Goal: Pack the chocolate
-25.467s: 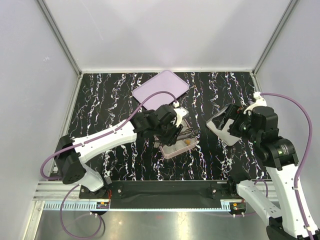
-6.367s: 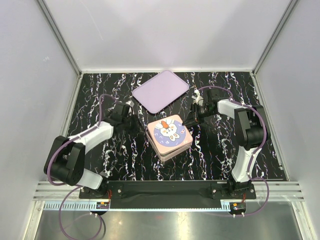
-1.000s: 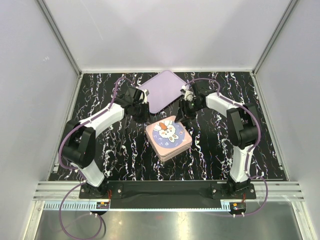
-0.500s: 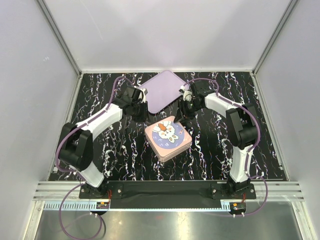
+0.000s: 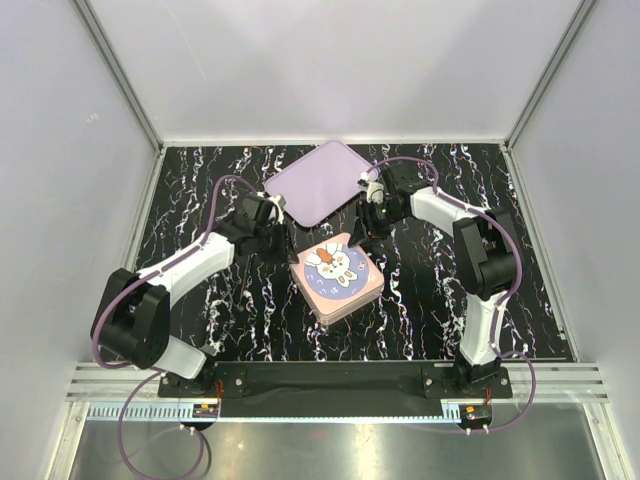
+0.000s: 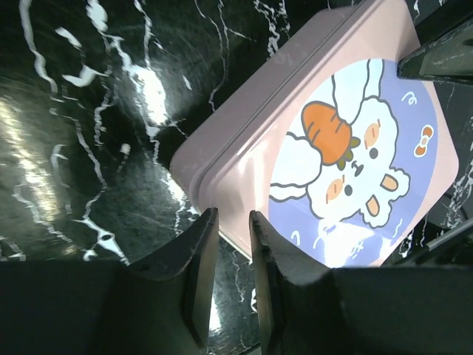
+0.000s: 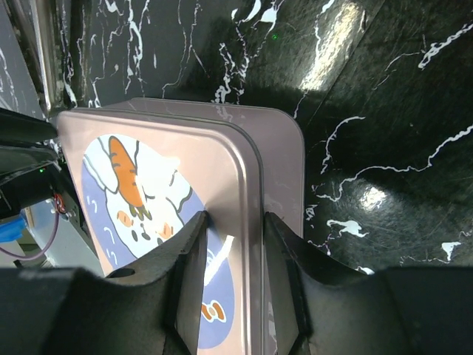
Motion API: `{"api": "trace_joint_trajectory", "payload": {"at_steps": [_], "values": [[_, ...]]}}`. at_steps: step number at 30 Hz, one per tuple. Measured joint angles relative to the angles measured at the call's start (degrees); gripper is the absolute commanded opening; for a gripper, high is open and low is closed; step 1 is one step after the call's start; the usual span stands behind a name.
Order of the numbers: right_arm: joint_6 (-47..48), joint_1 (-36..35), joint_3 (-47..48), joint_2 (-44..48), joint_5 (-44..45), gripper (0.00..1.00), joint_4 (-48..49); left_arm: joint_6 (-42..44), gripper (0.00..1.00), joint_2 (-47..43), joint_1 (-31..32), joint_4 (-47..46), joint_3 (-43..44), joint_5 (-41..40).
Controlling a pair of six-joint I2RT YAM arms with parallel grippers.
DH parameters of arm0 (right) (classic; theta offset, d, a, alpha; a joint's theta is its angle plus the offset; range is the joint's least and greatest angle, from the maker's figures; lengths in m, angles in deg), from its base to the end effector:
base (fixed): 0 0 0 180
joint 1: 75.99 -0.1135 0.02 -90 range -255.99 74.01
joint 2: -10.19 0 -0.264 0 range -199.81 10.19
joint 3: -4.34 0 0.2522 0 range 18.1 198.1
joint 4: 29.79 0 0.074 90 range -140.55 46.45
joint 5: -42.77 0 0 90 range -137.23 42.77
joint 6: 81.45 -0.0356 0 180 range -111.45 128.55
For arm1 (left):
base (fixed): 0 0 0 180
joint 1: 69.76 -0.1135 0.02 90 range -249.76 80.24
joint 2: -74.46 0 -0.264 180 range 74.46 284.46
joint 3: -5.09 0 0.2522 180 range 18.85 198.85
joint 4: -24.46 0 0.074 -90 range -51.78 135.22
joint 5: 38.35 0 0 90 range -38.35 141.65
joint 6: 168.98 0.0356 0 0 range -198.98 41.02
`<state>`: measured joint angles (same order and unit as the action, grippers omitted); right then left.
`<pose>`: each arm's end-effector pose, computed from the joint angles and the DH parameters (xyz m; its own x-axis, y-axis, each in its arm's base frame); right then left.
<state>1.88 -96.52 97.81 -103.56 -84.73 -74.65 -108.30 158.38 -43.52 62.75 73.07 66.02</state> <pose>0.3725 0.1626 0.1750 -0.9041 -0.2402 -0.3534 -0.4157 0.6858 0.5974 0.2633 -0.1397 0.2187 -0.9080 -0.0813 -0.4110 0.1305 0.8773 -0.4618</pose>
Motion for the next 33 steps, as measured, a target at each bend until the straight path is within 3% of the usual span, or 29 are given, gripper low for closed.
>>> {"api": "trace_joint_trajectory", "payload": {"at_steps": [10, 19, 25, 33], "values": [[0.87, 0.02, -2.27, 1.77, -0.04, 0.42, 0.22, -4.79, 0.27, -1.27, 4.00, -7.61, -5.35, 0.15], [-0.83, -0.02, -2.99, 2.36, 1.03, 0.47, 0.46, -5.68, 0.28, -3.63, 4.76, -7.89, -7.37, -1.25], [-2.71, -0.20, -0.76, 3.39, 7.02, 0.53, -2.93, -5.68, 0.28, -3.63, 4.87, -7.98, -7.43, -1.79], [-4.57, -0.20, 1.99, 6.23, 13.00, 0.52, -7.13, -5.66, 0.28, -4.00, 5.29, -8.66, -7.93, -1.77]]}}
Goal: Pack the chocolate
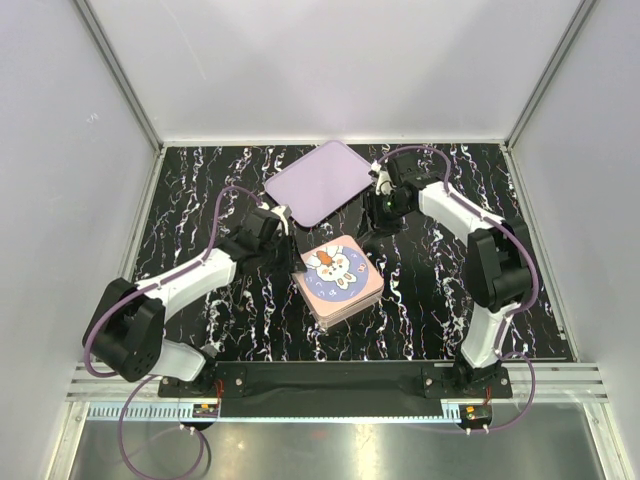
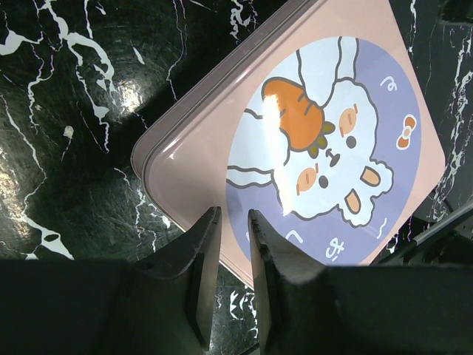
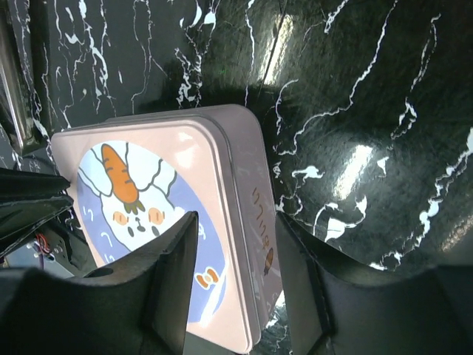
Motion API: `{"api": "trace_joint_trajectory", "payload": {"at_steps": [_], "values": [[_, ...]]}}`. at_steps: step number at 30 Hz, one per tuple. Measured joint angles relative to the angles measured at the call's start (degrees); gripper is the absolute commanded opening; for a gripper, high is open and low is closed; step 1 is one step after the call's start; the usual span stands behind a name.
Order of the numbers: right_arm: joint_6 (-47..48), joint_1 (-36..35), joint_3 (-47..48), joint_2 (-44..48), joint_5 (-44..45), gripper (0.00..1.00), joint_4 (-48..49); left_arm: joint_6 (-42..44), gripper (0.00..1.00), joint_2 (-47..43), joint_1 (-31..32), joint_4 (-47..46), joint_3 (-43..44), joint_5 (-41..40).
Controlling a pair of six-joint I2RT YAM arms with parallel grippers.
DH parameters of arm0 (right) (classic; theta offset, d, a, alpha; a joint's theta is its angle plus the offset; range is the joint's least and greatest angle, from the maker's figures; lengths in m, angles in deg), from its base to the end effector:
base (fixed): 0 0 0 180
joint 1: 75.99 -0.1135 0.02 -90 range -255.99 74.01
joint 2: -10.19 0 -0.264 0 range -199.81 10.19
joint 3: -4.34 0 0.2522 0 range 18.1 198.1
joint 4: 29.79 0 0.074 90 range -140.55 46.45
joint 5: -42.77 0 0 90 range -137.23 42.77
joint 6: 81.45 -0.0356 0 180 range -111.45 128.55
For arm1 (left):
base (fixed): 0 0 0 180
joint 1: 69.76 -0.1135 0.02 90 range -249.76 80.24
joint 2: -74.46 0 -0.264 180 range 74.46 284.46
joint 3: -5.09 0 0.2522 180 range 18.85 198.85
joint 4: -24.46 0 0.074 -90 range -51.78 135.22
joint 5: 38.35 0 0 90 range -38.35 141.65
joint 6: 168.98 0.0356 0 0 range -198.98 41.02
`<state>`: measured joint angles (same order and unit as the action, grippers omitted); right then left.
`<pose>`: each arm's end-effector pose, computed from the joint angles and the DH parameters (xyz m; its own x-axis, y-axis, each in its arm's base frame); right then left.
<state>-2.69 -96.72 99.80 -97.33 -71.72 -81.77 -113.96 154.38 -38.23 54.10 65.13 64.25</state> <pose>0.3620 0.1528 0.2169 -0.9206 -0.1588 -0.3567 -0.3185 0.8338 0.4509 0.2359 -0.1539 0.2050 -0.8930 -0.1085 -0.4368 0.1454 0.8489 -0.5081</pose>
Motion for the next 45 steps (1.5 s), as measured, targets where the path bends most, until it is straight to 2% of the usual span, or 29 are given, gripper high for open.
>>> {"api": "trace_joint_trajectory", "payload": {"at_steps": [10, 17, 18, 20, 24, 30, 34, 40, 45], "values": [[-2.49, -0.87, -0.02, 4.96, 3.13, 0.47, -2.62, 0.04, 0.30, -2.14, 0.26, 0.70, -0.59, 0.22], [-4.31, -6.38, -2.21, 10.97, 7.28, 0.46, -3.69, 0.72, 0.32, -5.31, 0.26, 3.21, 3.50, 0.98], [-4.63, -7.15, -3.13, 11.96, 7.72, 0.46, -3.76, 1.16, 0.32, -5.29, 0.26, 4.37, 5.22, 0.72], [-5.29, -8.20, -4.90, 13.77, 8.85, 0.45, -4.07, 2.27, 0.25, -4.94, -0.07, 6.36, 9.18, -0.59], [-7.32, -8.87, -10.38, 18.62, 10.58, 0.43, -4.17, 4.90, 0.14, 0.13, -2.49, 8.55, 18.64, -2.27], [-10.86, -12.87, -17.79, 26.82, 12.96, 0.39, -4.63, 7.82, 0.10, 13.44, -4.87, 9.64, 27.21, -2.56], [-13.90, -18.91, -20.11, 30.49, 14.88, 0.38, -4.59, 8.87, 0.09, 19.39, -4.59, 11.61, 28.98, -2.01], [-19.21, -25.31, -24.76, 34.42, 18.10, 0.35, -2.08, 9.81, 0.09, 23.02, -3.21, 12.11, 30.38, -1.11], [-23.91, -29.09, -33.20, 38.21, 20.50, 0.26, 3.85, 9.92, 0.09, 25.29, -1.49, 11.85, 31.10, -0.42]]}}
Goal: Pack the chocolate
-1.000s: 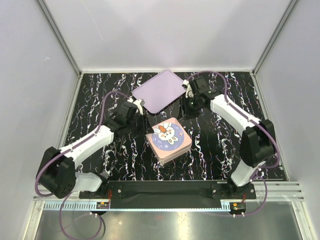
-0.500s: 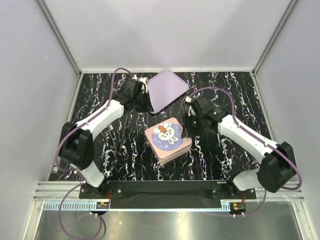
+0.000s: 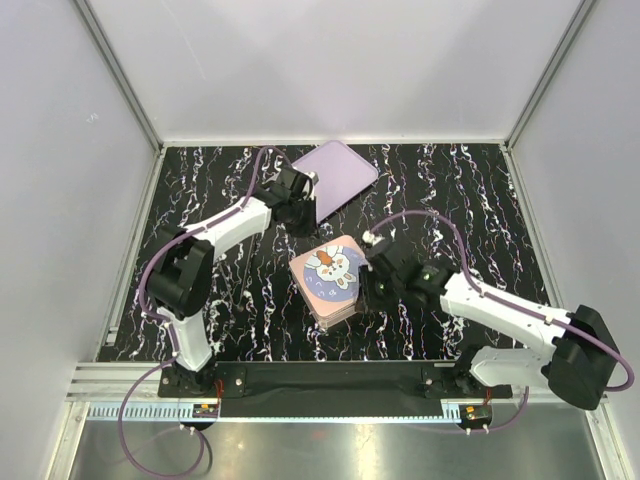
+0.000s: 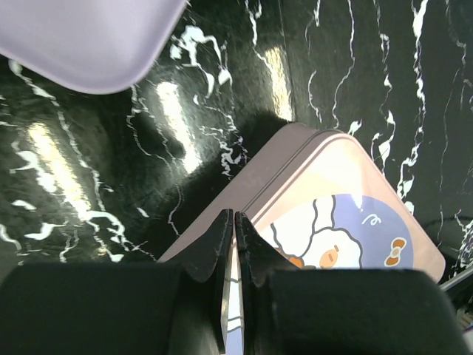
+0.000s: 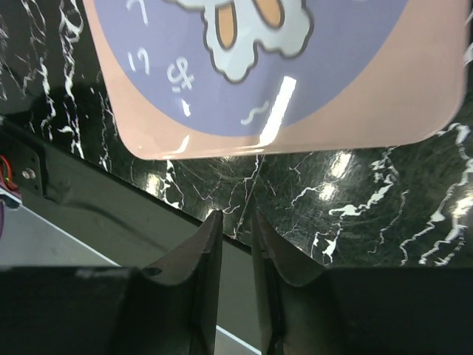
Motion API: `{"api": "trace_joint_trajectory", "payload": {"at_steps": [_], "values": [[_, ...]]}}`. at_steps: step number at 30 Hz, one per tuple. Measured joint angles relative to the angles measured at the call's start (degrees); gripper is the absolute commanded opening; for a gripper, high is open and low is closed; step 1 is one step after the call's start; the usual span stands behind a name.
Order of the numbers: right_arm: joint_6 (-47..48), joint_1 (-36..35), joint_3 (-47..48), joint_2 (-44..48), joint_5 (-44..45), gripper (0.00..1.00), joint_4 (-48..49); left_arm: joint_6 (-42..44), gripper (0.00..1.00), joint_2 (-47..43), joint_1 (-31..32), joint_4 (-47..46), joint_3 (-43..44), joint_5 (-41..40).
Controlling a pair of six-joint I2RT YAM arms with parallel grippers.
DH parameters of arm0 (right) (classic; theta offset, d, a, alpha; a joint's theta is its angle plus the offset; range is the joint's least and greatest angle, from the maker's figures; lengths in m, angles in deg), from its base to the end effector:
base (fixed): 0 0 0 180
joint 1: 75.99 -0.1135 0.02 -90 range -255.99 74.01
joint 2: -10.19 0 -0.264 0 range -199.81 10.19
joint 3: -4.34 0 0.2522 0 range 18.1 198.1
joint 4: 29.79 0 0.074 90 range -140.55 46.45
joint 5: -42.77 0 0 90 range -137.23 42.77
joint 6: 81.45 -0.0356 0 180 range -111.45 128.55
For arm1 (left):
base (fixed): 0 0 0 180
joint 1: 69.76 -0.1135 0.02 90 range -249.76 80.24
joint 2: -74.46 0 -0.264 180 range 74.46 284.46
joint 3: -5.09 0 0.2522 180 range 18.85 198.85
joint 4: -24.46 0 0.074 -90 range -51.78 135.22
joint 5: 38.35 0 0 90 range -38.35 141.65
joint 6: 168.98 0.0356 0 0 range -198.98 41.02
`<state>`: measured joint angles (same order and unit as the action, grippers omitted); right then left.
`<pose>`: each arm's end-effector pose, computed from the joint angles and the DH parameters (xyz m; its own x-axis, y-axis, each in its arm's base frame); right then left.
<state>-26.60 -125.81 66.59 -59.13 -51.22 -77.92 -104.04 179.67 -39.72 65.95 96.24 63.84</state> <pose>0.1527 0.1846 0.2395 -0.8867 -0.1599 -0.4337 -0.3391 0.8626 0.3753 0.3386 -0.2045 0.2173 -0.8977 0.0409 -0.4387 0.2346 0.8872 -0.3973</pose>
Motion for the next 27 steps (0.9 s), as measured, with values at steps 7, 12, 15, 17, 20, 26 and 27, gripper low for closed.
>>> {"api": "trace_joint_trajectory", "payload": {"at_steps": [7, 12, 15, 17, 20, 26, 27], "values": [[-6.86, -5.73, -9.20, 1.38, 3.82, 0.09, 10.12, -0.11, 0.09, 0.74, 1.57, -0.46, -0.68, 0.46], [-9.75, -6.23, -11.63, 1.25, 6.69, 0.04, 15.58, -0.52, 0.09, 0.57, 1.95, -1.46, -1.84, 0.48], [-10.80, -6.25, -13.05, 1.25, 8.46, 0.03, 18.49, -0.92, 0.09, -0.11, 2.03, -2.47, -2.91, 0.42], [-11.26, -6.32, -13.60, 1.25, 9.60, 0.03, 19.61, -1.05, 0.09, -0.66, 2.21, -2.97, -3.69, 0.37], [-11.52, -6.34, -13.66, 1.18, 10.47, 0.03, 20.00, -1.38, 0.10, -1.55, 2.43, -3.74, -4.90, -0.11], [-11.89, -6.38, -13.57, 3.45, 10.38, 0.06, 18.84, -1.40, 0.10, -2.01, 2.58, -3.34, -5.18, -0.48], [-11.91, -6.38, -13.31, 4.57, 10.36, 0.07, 17.97, -1.42, 0.10, -2.01, 2.60, -3.32, -5.18, -0.48]]}}
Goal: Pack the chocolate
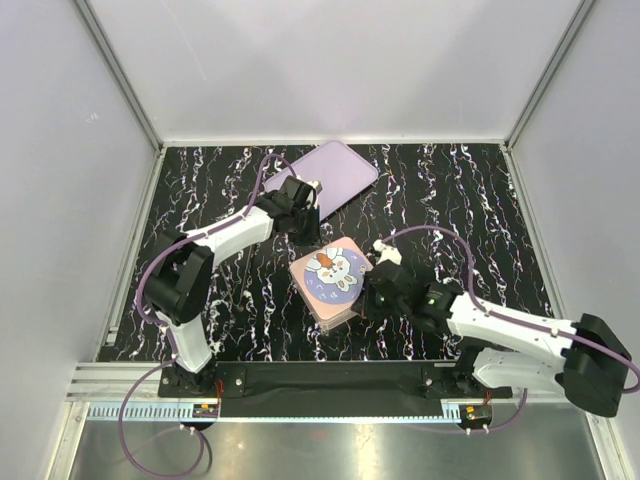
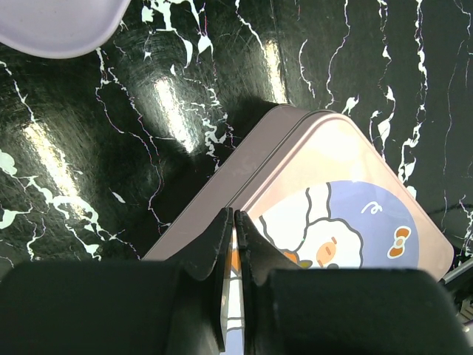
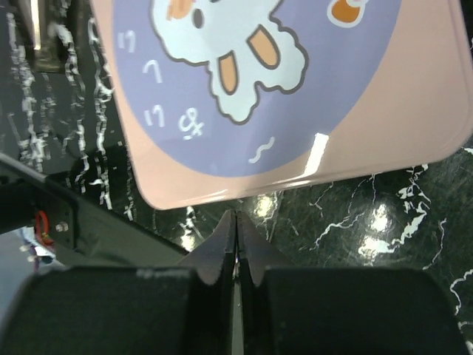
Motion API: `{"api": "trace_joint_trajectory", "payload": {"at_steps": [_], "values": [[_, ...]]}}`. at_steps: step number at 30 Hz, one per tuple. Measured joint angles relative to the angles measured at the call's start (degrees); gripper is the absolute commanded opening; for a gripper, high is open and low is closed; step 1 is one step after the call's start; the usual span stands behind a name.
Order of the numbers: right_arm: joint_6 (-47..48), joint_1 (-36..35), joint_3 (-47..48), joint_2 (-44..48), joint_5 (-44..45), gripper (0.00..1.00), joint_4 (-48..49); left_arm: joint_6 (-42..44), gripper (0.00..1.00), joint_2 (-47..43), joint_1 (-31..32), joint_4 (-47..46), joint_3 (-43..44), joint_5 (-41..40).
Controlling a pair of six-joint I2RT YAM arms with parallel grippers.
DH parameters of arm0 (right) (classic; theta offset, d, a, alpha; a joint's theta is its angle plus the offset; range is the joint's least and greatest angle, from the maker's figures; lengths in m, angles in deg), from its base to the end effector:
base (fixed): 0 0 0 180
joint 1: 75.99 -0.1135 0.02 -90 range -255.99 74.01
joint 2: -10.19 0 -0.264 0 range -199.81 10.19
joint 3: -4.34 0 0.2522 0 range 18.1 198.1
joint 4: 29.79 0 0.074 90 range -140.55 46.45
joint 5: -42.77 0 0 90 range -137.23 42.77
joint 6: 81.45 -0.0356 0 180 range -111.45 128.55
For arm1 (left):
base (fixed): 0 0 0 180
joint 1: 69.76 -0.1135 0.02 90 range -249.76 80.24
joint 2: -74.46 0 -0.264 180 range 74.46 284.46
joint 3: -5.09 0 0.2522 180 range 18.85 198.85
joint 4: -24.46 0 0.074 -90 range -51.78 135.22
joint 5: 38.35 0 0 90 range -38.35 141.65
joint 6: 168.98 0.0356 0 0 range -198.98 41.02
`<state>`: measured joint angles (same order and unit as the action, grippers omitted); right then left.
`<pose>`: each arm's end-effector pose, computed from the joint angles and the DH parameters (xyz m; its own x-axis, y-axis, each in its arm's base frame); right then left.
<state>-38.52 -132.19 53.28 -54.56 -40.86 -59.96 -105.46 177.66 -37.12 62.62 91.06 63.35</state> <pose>0.1290 0.1857 0.2049 -0.8457 0.0447 -0.5317 -0.2404 0.8577 0.4545 0.3186 -0.2127 0.2062 -0.8991 0.0574 -0.4340 0.2505 0.8804 -0.4026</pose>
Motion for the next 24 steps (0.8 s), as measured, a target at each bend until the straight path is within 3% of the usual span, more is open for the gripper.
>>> {"api": "trace_joint_trajectory", "payload": {"at_steps": [7, 14, 17, 24], "values": [[0.35, 0.00, 4.09, 5.42, 0.26, 0.12, -4.55, -0.07, 0.10, -0.17, 0.07, 0.02, -0.02, 0.00], [2.32, 0.00, 11.04, -5.11, 2.78, 0.11, -7.26, -0.09, 0.10, -1.60, 0.28, -0.22, -1.53, 0.04], [1.92, 0.00, 9.88, -8.37, 2.95, 0.11, -7.43, -0.09, 0.10, -1.64, 0.31, -0.39, -1.64, 0.04], [-0.44, 0.02, 5.99, -6.01, 2.89, 0.12, -4.33, -0.15, 0.11, -1.90, 0.48, -1.01, -1.88, 0.07]]}}
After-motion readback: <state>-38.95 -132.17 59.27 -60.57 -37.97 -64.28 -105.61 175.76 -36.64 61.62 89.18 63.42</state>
